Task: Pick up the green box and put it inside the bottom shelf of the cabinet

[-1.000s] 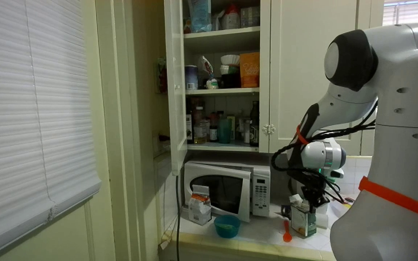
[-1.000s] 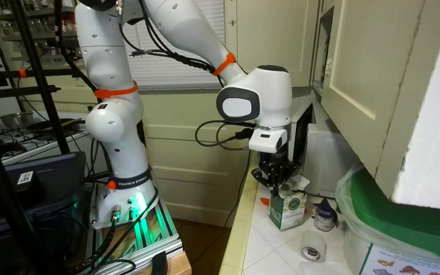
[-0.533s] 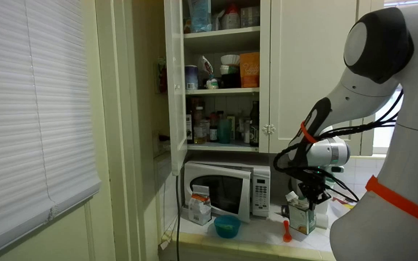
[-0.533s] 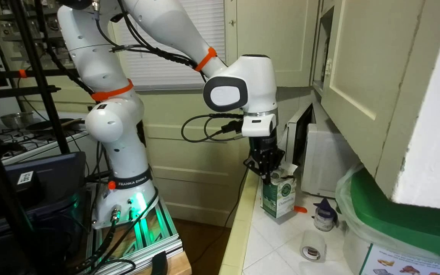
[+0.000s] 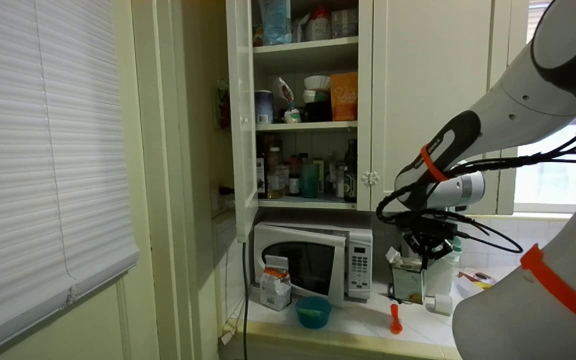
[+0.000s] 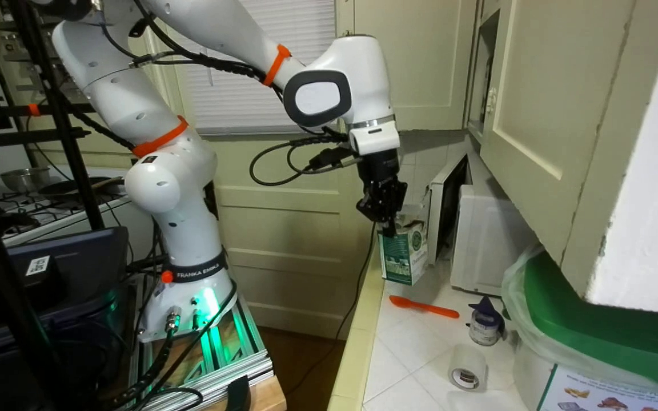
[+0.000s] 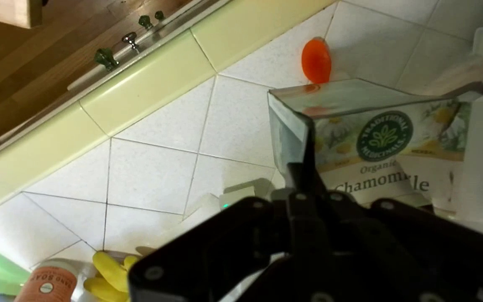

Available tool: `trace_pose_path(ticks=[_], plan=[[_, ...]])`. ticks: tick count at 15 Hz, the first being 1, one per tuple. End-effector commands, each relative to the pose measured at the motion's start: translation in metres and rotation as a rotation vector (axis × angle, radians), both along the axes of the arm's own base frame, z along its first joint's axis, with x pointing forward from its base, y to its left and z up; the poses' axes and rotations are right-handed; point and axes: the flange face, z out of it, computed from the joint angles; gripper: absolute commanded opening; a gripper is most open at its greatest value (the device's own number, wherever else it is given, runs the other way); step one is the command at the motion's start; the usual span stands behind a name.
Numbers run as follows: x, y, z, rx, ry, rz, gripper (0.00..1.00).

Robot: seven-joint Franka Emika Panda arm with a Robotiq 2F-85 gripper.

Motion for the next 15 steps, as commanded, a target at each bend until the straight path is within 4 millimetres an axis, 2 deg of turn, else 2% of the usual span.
trace_pose_path(ticks=[1, 5, 9, 11, 12, 15], plan=[[-0.020, 0.019, 0.048, -0.050, 0.000, 0.112, 0.00], [-0.026, 0.029, 0.109, -0.094, -0.054, 0.188, 0.00], [-0.018, 0.029, 0.162, -0.120, -0.137, 0.247, 0.00], [-0.010, 0.026, 0.180, -0.109, -0.179, 0.263, 0.00], [-0.016, 0.027, 0.167, -0.145, -0.166, 0.236, 0.01], [-0.012, 0.028, 0.180, -0.138, -0.188, 0.248, 0.01]])
